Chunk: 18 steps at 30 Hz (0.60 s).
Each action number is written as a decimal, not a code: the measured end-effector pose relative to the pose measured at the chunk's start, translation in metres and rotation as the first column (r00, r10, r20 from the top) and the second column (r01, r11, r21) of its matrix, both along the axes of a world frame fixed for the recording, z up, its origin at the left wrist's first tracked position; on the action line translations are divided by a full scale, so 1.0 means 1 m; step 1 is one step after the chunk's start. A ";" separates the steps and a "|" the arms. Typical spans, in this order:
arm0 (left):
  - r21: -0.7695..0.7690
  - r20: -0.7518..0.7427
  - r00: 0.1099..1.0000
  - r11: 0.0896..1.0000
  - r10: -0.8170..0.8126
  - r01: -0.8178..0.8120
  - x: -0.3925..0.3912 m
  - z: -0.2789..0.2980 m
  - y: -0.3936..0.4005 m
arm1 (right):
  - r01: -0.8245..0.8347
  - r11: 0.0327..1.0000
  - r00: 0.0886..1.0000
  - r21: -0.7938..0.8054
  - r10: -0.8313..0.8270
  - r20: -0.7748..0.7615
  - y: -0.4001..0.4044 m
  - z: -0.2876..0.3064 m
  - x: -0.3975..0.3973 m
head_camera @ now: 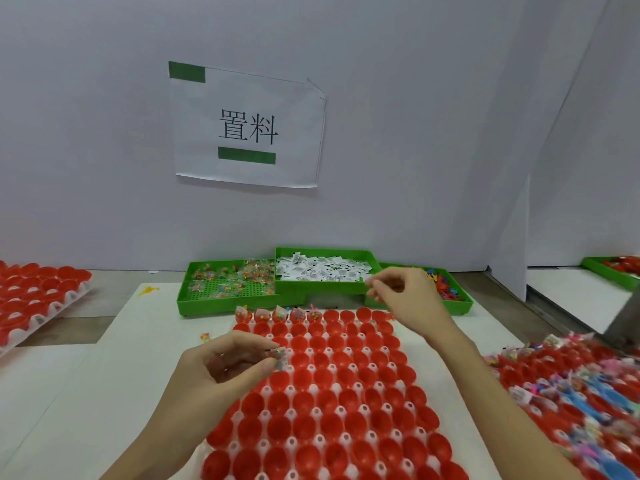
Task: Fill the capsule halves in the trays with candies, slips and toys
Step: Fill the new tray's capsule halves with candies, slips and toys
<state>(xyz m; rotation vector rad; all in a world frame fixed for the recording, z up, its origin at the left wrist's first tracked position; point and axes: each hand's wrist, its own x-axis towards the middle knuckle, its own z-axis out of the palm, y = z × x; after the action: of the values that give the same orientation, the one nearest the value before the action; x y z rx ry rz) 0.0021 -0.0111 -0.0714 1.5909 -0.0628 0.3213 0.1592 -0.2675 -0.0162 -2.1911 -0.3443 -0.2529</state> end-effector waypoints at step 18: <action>0.007 -0.012 0.999 1.000 0.030 -0.030 0.004 0.000 0.010 | 0.102 0.678 0.987 -0.728 -0.161 -0.012 -0.051 -0.055 0.177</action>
<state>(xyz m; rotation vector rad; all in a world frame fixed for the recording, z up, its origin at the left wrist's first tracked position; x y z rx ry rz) 0.0059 -0.0016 -0.0716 1.6017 -0.0307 0.3358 0.3365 -0.3189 -0.0711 -3.0248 -0.2654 -0.1121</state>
